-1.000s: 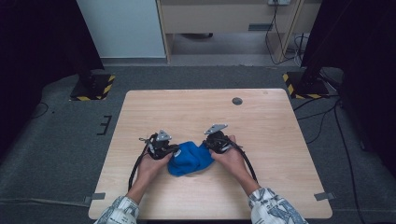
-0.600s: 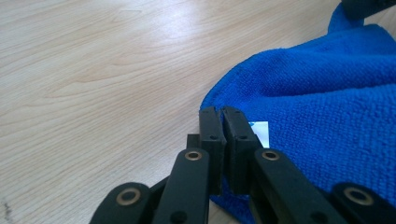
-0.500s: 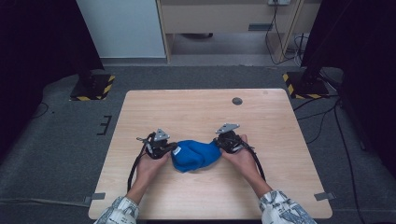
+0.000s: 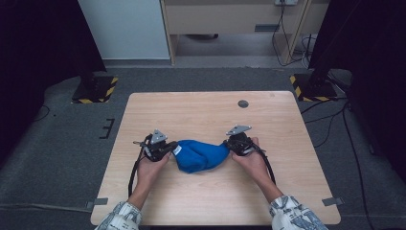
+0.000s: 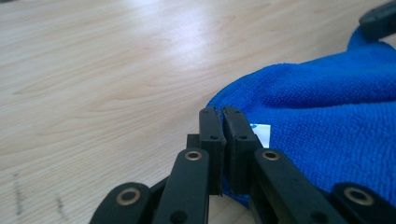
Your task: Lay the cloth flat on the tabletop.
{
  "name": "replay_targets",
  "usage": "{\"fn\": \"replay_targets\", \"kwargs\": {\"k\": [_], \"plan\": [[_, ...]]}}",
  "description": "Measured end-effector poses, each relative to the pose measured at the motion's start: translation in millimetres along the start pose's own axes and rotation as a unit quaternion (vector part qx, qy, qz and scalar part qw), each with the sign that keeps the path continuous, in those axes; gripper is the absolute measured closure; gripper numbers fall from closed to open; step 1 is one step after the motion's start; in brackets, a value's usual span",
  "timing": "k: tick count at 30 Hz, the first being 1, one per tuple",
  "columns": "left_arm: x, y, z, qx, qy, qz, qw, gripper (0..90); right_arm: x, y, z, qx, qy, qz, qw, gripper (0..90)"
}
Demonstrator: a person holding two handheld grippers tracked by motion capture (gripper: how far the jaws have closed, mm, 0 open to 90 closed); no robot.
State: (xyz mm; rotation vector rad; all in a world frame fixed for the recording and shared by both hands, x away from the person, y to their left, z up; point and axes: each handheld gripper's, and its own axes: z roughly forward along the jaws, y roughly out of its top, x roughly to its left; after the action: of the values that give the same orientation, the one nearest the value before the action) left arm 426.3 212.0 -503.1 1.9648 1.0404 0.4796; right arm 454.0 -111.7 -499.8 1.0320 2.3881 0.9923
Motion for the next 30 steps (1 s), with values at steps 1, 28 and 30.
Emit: {"fn": "replay_targets", "kwargs": {"k": [1,28,30], "plan": [[1.3,-0.4,-0.6,-0.001,0.002,-0.002,1.0,86.9,-1.6,-1.2,-0.5,0.001,-0.002,0.002,1.0,89.8],[12.3,-6.1,-0.9,0.014,0.022,-0.02,0.9995,87.4,-20.4,-15.8,-10.6,0.006,-0.014,0.025,0.9996,84.5],[12.9,-6.4,-1.0,0.014,0.024,-0.021,0.9994,87.3,-21.8,-16.6,-11.7,-0.002,-0.021,0.032,0.9993,81.4]]}}
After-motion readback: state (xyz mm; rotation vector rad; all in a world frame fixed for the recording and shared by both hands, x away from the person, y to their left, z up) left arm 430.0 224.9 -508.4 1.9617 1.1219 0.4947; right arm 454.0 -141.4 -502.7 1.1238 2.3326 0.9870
